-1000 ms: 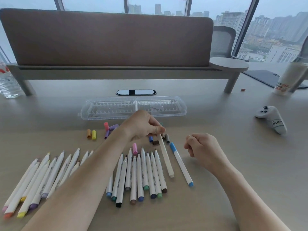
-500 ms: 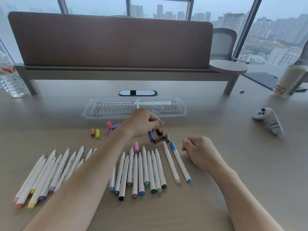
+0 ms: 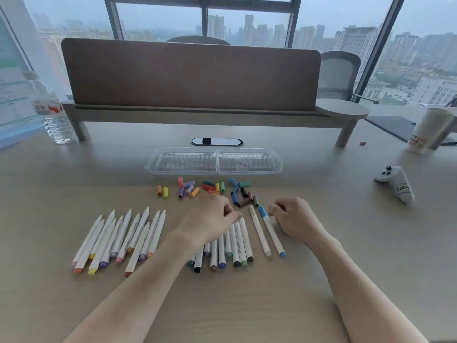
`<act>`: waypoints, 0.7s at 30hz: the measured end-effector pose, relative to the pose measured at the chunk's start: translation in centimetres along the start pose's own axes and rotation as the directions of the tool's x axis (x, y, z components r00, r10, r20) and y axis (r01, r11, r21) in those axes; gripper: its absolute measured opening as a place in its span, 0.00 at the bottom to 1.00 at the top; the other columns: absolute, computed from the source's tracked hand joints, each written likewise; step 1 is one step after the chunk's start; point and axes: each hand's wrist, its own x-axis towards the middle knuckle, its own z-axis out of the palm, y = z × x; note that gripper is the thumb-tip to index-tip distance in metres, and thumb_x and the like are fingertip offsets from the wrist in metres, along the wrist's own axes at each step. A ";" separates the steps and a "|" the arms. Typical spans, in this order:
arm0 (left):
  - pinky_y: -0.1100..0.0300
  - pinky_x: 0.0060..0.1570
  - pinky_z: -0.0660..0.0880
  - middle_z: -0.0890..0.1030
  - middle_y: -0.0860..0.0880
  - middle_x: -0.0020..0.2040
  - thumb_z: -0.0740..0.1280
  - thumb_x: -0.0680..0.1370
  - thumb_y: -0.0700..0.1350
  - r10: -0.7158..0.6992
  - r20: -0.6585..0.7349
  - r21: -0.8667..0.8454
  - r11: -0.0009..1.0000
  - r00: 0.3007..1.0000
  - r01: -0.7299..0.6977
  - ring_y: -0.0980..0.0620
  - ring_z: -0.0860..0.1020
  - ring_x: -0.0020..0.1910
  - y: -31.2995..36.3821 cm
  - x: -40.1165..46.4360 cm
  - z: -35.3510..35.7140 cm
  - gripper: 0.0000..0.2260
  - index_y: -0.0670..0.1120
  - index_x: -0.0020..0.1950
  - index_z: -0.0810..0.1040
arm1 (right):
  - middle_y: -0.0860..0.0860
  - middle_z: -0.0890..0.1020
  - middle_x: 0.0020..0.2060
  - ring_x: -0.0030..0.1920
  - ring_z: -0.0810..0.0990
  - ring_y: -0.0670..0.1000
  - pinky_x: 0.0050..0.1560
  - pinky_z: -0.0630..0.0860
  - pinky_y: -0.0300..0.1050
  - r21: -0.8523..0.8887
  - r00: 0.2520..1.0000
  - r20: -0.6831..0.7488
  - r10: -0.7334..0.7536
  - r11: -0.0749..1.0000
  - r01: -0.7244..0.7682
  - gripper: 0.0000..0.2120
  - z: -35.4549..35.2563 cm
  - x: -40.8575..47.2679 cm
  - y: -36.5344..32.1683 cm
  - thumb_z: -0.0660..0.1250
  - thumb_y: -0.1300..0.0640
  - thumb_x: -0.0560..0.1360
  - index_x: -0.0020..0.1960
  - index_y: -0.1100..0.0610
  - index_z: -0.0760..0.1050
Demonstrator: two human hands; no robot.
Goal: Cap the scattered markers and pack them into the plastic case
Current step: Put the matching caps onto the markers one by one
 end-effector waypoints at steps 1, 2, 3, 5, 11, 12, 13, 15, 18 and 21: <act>0.61 0.33 0.71 0.81 0.51 0.38 0.68 0.79 0.57 -0.006 0.027 0.019 1.000 1.000 0.006 0.55 0.78 0.37 0.7 -0.2 0.4 0.14 0.47 0.44 0.81 | 0.54 0.79 0.30 0.31 0.71 0.50 0.34 0.70 0.44 0.006 1.000 0.000 0.006 1.000 -0.006 0.14 -0.1 0.1 0.0 0.64 0.55 0.78 0.39 0.62 0.79; 0.60 0.35 0.73 0.82 0.50 0.39 0.68 0.79 0.58 -0.014 0.056 0.037 0.999 0.998 0.012 0.54 0.79 0.38 1.3 -0.2 0.8 0.16 0.46 0.44 0.81 | 0.53 0.79 0.29 0.30 0.72 0.50 0.35 0.72 0.45 0.010 1.000 0.001 0.009 1.000 -0.009 0.14 -0.3 0.3 0.0 0.64 0.55 0.78 0.38 0.61 0.79; 0.58 0.37 0.74 0.83 0.49 0.40 0.68 0.78 0.59 -0.026 0.087 0.058 0.998 0.996 0.021 0.52 0.80 0.38 1.8 -0.1 1.2 0.18 0.45 0.44 0.82 | 0.53 0.79 0.29 0.30 0.72 0.51 0.36 0.73 0.46 0.006 1.000 0.002 0.007 1.000 -0.007 0.14 -0.4 0.4 0.1 0.64 0.55 0.78 0.37 0.60 0.79; 0.55 0.41 0.78 0.84 0.47 0.41 0.70 0.76 0.63 -0.057 0.140 0.107 0.993 0.988 0.042 0.49 0.82 0.40 2.6 0.2 1.8 0.21 0.43 0.44 0.83 | 0.54 0.80 0.29 0.30 0.73 0.51 0.37 0.75 0.47 -0.011 1.000 0.013 0.003 1.000 -0.003 0.14 -0.6 0.7 0.3 0.65 0.55 0.78 0.37 0.60 0.80; 0.59 0.30 0.67 0.77 0.49 0.35 0.70 0.76 0.60 -0.157 0.153 0.236 0.965 0.976 0.118 0.52 0.75 0.33 3.2 0.9 2.1 0.19 0.45 0.39 0.76 | 0.50 0.79 0.28 0.29 0.74 0.49 0.34 0.72 0.43 -0.059 0.994 0.108 -0.001 0.998 0.008 0.15 -1.1 2.2 0.9 0.64 0.53 0.79 0.35 0.53 0.79; 0.59 0.29 0.66 0.76 0.50 0.34 0.70 0.77 0.59 -0.165 0.146 0.259 0.958 0.975 0.123 0.52 0.74 0.32 3.2 1.0 2.0 0.18 0.46 0.38 0.74 | 0.50 0.79 0.28 0.29 0.73 0.49 0.34 0.72 0.43 -0.056 0.993 0.121 -0.007 0.998 0.014 0.15 -1.1 2.7 0.7 0.64 0.52 0.79 0.35 0.53 0.79; 0.59 0.29 0.66 0.75 0.50 0.34 0.70 0.77 0.58 -0.171 0.144 0.281 0.952 0.975 0.125 0.52 0.74 0.32 3.2 1.1 1.9 0.18 0.46 0.37 0.74 | 0.49 0.79 0.28 0.28 0.73 0.49 0.34 0.72 0.43 -0.053 0.991 0.132 -0.013 0.998 0.020 0.15 -1.1 3.1 0.6 0.64 0.52 0.79 0.35 0.53 0.79; 0.59 0.29 0.66 0.75 0.50 0.33 0.69 0.78 0.57 -0.181 0.156 0.308 0.943 0.971 0.126 0.52 0.74 0.32 3.0 1.2 1.8 0.17 0.47 0.37 0.74 | 0.49 0.78 0.27 0.28 0.73 0.49 0.34 0.72 0.43 -0.045 0.988 0.148 -0.033 0.998 0.040 0.15 -1.0 4.1 0.3 0.64 0.52 0.79 0.35 0.53 0.79; 0.60 0.27 0.64 0.72 0.50 0.30 0.69 0.78 0.56 -0.201 0.174 0.299 0.944 0.964 0.143 0.53 0.70 0.29 2.3 1.2 1.4 0.18 0.47 0.34 0.73 | 0.49 0.79 0.28 0.27 0.71 0.48 0.32 0.70 0.42 -0.018 0.986 0.152 -0.071 0.997 0.074 0.15 -0.7 5.3 0.0 0.64 0.52 0.80 0.36 0.54 0.79; 0.59 0.28 0.66 0.74 0.49 0.31 0.68 0.77 0.57 -0.217 0.167 0.306 0.939 0.962 0.159 0.52 0.71 0.28 1.2 1.2 0.9 0.19 0.46 0.32 0.72 | 0.51 0.81 0.30 0.26 0.71 0.47 0.33 0.71 0.42 0.019 0.986 0.144 -0.086 0.996 0.085 0.17 -0.4 5.8 -0.3 0.64 0.52 0.80 0.33 0.54 0.77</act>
